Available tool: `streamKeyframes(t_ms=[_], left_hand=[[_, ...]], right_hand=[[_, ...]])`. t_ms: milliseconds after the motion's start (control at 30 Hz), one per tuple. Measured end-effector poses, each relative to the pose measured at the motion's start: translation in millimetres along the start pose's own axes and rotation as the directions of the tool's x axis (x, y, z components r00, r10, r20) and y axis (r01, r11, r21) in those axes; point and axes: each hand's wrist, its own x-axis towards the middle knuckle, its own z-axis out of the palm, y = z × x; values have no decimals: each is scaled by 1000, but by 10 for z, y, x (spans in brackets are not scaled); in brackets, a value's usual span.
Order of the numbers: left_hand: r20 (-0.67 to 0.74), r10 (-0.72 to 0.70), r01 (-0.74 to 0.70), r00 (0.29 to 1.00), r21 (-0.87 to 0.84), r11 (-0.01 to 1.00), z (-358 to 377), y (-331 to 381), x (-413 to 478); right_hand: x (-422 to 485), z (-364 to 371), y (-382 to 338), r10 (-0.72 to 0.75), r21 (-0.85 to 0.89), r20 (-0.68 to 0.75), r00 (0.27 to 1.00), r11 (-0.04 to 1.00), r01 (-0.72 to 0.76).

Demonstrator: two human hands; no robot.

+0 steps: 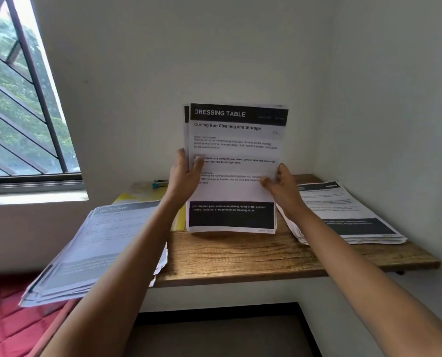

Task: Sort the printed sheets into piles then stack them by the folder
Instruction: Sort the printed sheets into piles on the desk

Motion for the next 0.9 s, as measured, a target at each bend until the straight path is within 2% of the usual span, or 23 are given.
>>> streamKeyframes(t_ms=[100, 267, 400, 467, 567, 667, 800, 900], left_hand=[[-16, 15, -15, 1000, -9, 1000, -8, 36, 28], [12, -23, 22, 1000, 88, 996, -41, 145, 58], [89, -128, 114, 988, 141, 983, -107, 231, 123], [101, -193, 167, 976, 223, 960, -118, 181, 79], [98, -304, 245, 947, 387, 889, -61, -25, -101], [87, -389, 304, 917, 476, 825, 24, -227, -340], [147, -422, 264, 895, 588, 765, 91, -395, -542], [184, -387, 155, 904, 701, 696, 76, -443, -591]], right_hand=[[32, 29, -55, 3, -47, -9, 1000, 999, -4], [109, 62, -228, -39, -295, -84, 996, 955, 12], [189, 60, -410, 21, -407, -62, 998, 912, -44], [177, 73, -418, 88, -509, -16, 996, 857, -84], [42, 131, -313, 158, -655, 84, 984, 753, -65], [-71, 171, -107, 271, -770, 108, 957, 631, -92], [-125, 173, 9, 449, -891, 149, 881, 447, -77], [-91, 120, 4, 506, -933, 140, 851, 355, -57]])
